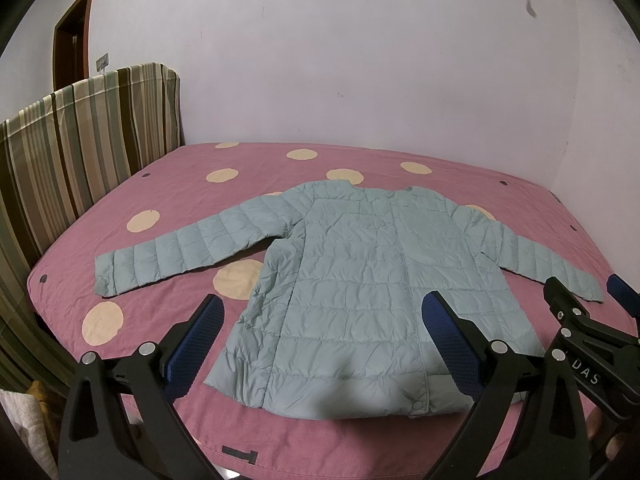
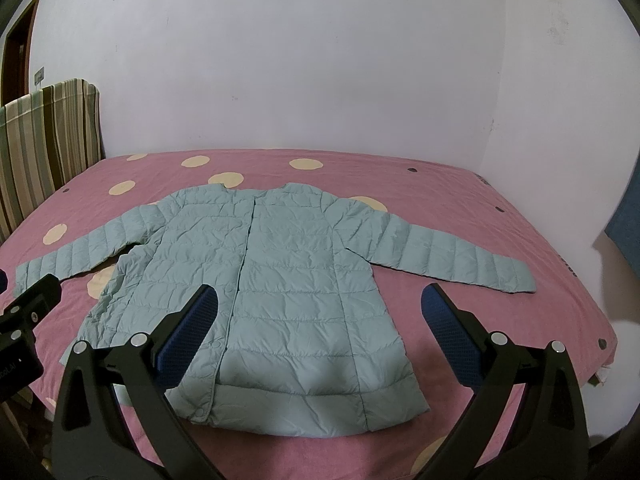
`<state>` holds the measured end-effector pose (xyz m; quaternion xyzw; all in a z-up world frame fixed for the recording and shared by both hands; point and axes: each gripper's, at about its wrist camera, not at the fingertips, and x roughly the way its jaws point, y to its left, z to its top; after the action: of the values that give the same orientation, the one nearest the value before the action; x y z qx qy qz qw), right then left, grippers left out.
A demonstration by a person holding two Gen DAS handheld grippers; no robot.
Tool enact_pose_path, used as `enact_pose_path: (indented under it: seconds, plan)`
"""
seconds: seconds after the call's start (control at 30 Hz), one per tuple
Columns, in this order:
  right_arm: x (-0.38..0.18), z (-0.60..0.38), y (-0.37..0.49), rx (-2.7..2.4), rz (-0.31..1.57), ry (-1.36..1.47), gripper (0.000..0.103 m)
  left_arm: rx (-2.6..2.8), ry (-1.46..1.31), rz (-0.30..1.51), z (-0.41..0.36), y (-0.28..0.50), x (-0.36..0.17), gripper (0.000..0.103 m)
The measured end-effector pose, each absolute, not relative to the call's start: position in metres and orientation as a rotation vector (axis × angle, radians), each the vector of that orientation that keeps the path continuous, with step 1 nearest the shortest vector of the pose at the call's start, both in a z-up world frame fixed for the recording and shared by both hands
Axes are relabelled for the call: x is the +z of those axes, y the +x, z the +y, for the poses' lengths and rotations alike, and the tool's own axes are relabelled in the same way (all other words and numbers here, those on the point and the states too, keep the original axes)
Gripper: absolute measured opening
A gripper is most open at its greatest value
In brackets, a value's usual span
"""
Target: Fold large clothes
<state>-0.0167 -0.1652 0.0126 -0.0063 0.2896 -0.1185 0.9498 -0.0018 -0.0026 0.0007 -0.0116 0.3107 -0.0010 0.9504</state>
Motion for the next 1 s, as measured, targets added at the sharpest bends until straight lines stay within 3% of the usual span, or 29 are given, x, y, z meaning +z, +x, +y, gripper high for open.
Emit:
enact_pose_path:
  seconds: [0.6,1.0]
  plan:
    - [0.008,-0.164,-0.013,-0.239,0.600,-0.013,0.101,0.002,-0.024,0.642,-0.004,-0.001,-0.003,0.099]
    - [-0.034,-0.218,0.032,-0.317,0.700,0.052,0.101,0.225,-0.058,0.732,0.055,0.063,-0.060,0.099]
